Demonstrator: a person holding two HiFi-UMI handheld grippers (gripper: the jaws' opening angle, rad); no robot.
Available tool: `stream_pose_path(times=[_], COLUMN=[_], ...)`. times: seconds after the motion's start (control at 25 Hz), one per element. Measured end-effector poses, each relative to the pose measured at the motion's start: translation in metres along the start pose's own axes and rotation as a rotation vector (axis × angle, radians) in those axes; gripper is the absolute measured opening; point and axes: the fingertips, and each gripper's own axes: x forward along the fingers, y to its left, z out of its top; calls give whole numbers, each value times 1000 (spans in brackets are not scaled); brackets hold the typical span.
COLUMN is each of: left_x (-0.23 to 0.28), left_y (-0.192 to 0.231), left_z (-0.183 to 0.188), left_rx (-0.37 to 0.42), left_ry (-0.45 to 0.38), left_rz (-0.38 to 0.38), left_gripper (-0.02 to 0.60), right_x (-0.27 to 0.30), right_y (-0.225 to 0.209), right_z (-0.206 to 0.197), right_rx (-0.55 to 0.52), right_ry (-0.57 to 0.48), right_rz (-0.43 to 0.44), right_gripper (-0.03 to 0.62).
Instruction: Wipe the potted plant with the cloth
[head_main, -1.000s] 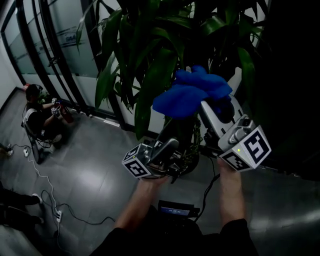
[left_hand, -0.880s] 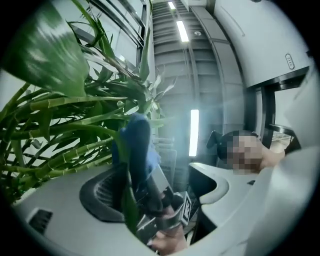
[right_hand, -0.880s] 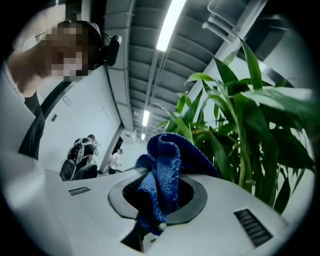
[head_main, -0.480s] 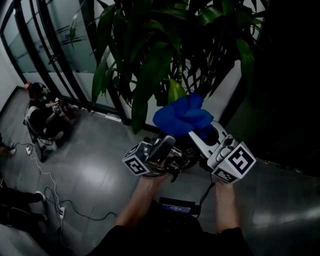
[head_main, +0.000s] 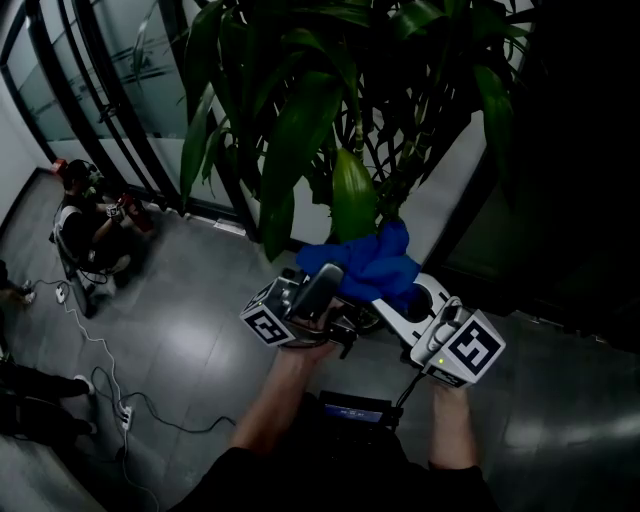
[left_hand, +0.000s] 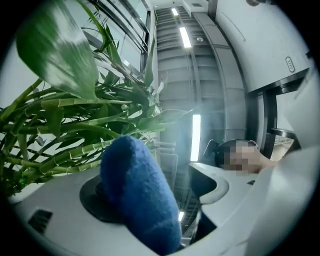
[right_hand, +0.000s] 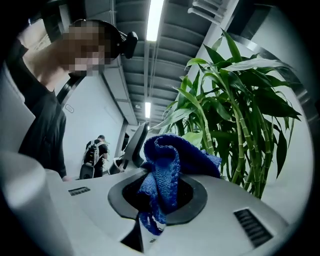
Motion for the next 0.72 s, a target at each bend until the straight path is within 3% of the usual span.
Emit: stream_pose_path(times=[0.12, 0.24, 0.4, 0.6, 0.72], left_x=[-2, -3, -3, -6, -4], left_y=[3, 4, 4, 2, 1], left_z=[-2, -3, -6, -8, -11], left_rx=[-1, 4, 1, -6, -11], left_ry=[6, 15, 23, 19, 22], left_rz=[18, 25, 27, 23, 16], left_gripper=[387, 387, 387, 387, 387], right_x=[-9, -24, -46, -56, -38], right_y=[12, 13, 1, -31, -47], right_z=[-8, 6, 57, 139, 151], right_rx=[-27, -25, -69, -131, -149], right_ry=[73, 51, -78, -379, -419], right_rz=[34, 40, 13, -136, -178], right_gripper=[78, 78, 78, 78, 78])
